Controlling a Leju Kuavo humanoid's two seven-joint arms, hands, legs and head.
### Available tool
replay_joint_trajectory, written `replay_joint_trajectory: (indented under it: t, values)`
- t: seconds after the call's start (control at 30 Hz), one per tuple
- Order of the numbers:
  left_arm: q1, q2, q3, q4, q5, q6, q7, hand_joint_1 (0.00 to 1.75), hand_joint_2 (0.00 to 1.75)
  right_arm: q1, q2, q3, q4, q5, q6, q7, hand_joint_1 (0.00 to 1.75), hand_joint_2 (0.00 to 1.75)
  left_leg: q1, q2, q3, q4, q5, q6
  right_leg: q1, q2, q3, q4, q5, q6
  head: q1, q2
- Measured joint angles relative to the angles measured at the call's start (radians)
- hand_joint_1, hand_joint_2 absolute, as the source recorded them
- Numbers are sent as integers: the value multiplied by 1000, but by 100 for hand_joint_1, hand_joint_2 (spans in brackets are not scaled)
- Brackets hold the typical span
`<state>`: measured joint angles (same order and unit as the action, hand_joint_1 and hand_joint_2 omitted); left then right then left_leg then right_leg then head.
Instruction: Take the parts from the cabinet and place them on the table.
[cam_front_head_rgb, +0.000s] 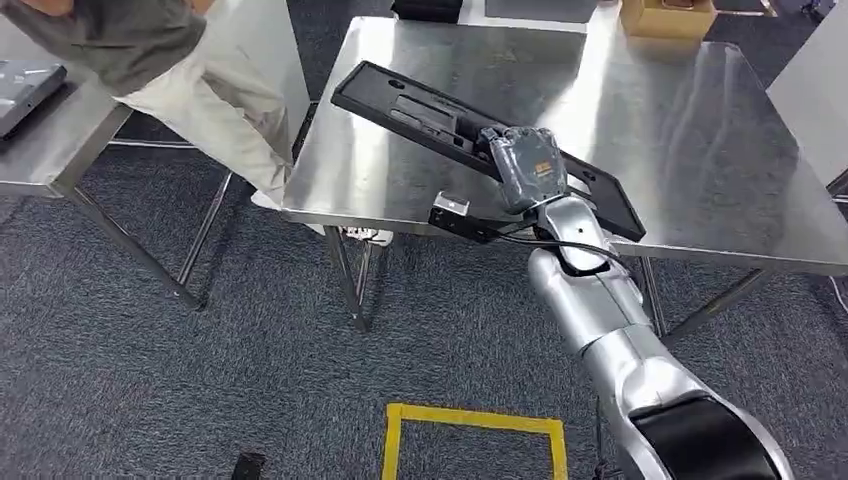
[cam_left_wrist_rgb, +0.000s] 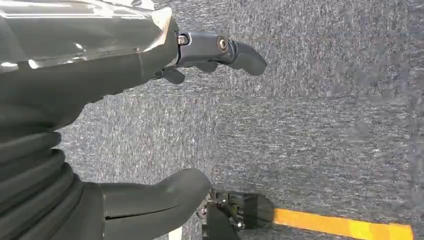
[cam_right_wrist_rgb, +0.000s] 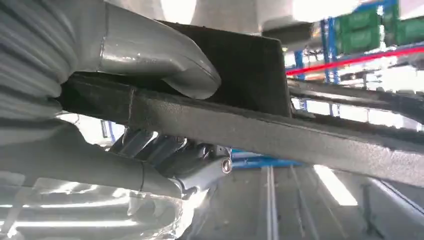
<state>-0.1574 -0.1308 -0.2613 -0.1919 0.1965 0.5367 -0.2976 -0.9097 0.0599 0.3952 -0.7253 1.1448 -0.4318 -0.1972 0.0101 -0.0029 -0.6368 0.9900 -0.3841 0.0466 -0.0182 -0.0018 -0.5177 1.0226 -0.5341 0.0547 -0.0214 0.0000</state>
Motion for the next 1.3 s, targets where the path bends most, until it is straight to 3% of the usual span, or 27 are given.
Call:
replay_joint_trajectory:
  t: [0.1,0.13,0.17,0.23,0.27,0.3,0.4,0.43,0.47,0.5,0.6,0.63,0.67,0.7,0.77,0.8,0.83,0.93,0.97,1.0,1.03,1.1,1.13,1.17,1.2,1.27,1.3]
  values:
    - [-1,0,0,0,0,0,0,0,175,-8,3,5,27,0,-1,0,175,175,-5,-3,8,0,-13,16,-1,1,-166,260,-73,-11,3,0]
    - [0,0,0,0,0,0,0,0,175,-5,3,6,35,0,-1,0,175,175,-8,-7,13,1,-19,18,1,2,-206,302,-70,-5,5,0]
    - [3,-1,0,0,0,0,0,0,175,-4,2,8,42,0,-1,0,175,175,-11,-13,21,1,-25,18,2,2,-216,283,-42,4,5,0]
    - [4,-2,0,0,0,-1,0,0,175,-5,2,9,52,2,-3,0,175,175,-17,-19,45,1,-41,17,6,2,-162,114,66,19,7,0]
    - [4,-3,0,0,1,-1,0,0,175,-10,3,10,59,3,-5,0,175,175,-19,-19,57,2,-49,15,7,1,-127,17,120,20,8,0]
    - [4,-3,0,0,2,-1,0,0,175,-13,3,12,68,5,-9,-1,175,175,-22,-19,56,2,-57,11,10,-1,-109,-35,145,6,9,0]
    - [3,-5,0,0,3,-1,0,0,175,-26,14,16,91,11,-21,2,175,175,-20,-18,60,4,-68,-3,22,2,-99,-39,133,-28,2,0]
    - [3,-6,0,0,3,-1,0,0,175,-31,14,17,95,12,-21,5,175,175,-20,-17,62,4,-73,-9,19,2,-97,-44,132,-35,2,0]
    - [2,-4,0,0,3,0,0,0,175,-36,17,18,99,13,-22,6,175,175,-16,-16,54,12,-82,-17,2,3,-86,-53,135,-42,1,0]
    - [2,-4,0,0,3,0,-1,0,175,-42,18,18,103,14,-22,10,175,175,-17,-11,45,43,-96,-25,4,3,-78,-56,129,-51,2,0]
    - [3,-4,0,0,3,1,-1,0,175,-60,24,23,125,16,-23,11,175,175,-1,-6,-90,289,-189,-47,3,3,-58,-56,113,-65,0,0]
    - [4,-4,0,0,3,1,-2,0,175,-60,24,24,131,17,-23,11,175,175,3,-3,-127,335,-190,-51,3,3,-52,-56,107,-63,-3,0]
    - [5,-4,0,0,5,1,-3,0,175,-60,24,25,137,17,-23,11,175,175,7,-1,-142,334,-167,-54,2,4,-43,-56,101,-61,-2,0]
    - [6,-3,0,0,7,1,-3,0,175,-60,25,26,142,18,-23,12,175,175,10,1,-133,288,-122,-56,2,5,-34,-56,93,-58,-4,0]
    - [6,0,2,0,10,2,-6,0,175,-67,26,27,151,21,-24,18,175,175,14,2,-56,94,4,-54,-1,6,-7,-56,75,-50,-5,0]
    - [7,0,2,0,10,2,-6,0,175,-71,26,28,156,21,-24,22,175,175,13,4,-28,26,28,-48,0,6,-1,-57,67,-44,-5,0]
    - [6,1,3,1,10,2,-8,0,175,-81,27,28,163,21,-31,29,175,175,6,3,-7,14,11,-45,11,7,-4,-54,61,-36,-3,0]
    - [8,2,5,1,11,2,-10,0,175,-97,24,28,181,19,-32,58,175,175,-2,2,-9,12,-7,-22,8,5,-1,-64,54,-20,-4,0]
    - [9,1,5,0,11,2,-11,0,175,-107,23,28,187,18,-32,63,175,175,3,2,5,-1,-5,-14,14,5,-2,-60,46,-12,-4,0]
    - [9,0,5,0,10,2,-13,0,175,-115,15,27,194,17,-32,70,175,175,3,1,12,-7,-6,-9,8,3,-12,-33,38,-11,-1,0]
    - [8,0,5,0,10,2,-13,0,175,-129,10,27,204,18,-32,82,175,175,2,1,14,-8,-11,0,8,3,-51,32,15,-16,0,0]
    - [7,0,5,0,10,0,-13,0,175,-144,-5,24,232,23,-31,119,175,175,0,0,21,-8,-20,11,7,3,-162,212,-39,-22,0,0]
    - [8,0,5,0,10,-1,-13,0,175,-144,-17,21,243,23,-30,132,175,175,0,-5,27,-8,-26,12,7,4,-209,281,-49,-17,2,0]
    - [11,0,5,0,10,-1,-13,0,175,-144,-28,19,256,23,-30,137,175,175,-1,-10,36,-8,-33,12,6,4,-233,293,-34,-8,5,0]
    - [14,0,5,0,10,-1,-13,0,175,-144,-38,16,266,23,-30,143,175,175,-1,-14,46,-8,-41,11,6,3,-227,255,2,3,4,0]
    - [16,0,6,0,10,-1,-14,0,175,-153,-54,7,278,23,-29,156,175,175,-1,-17,70,-4,-60,4,5,2,-162,67,114,25,7,0]
    - [16,0,6,0,10,-2,-15,0,175,-160,-65,2,286,21,-29,164,175,175,-2,-16,77,-1,-72,-1,2,-5,-130,-34,165,28,7,0]
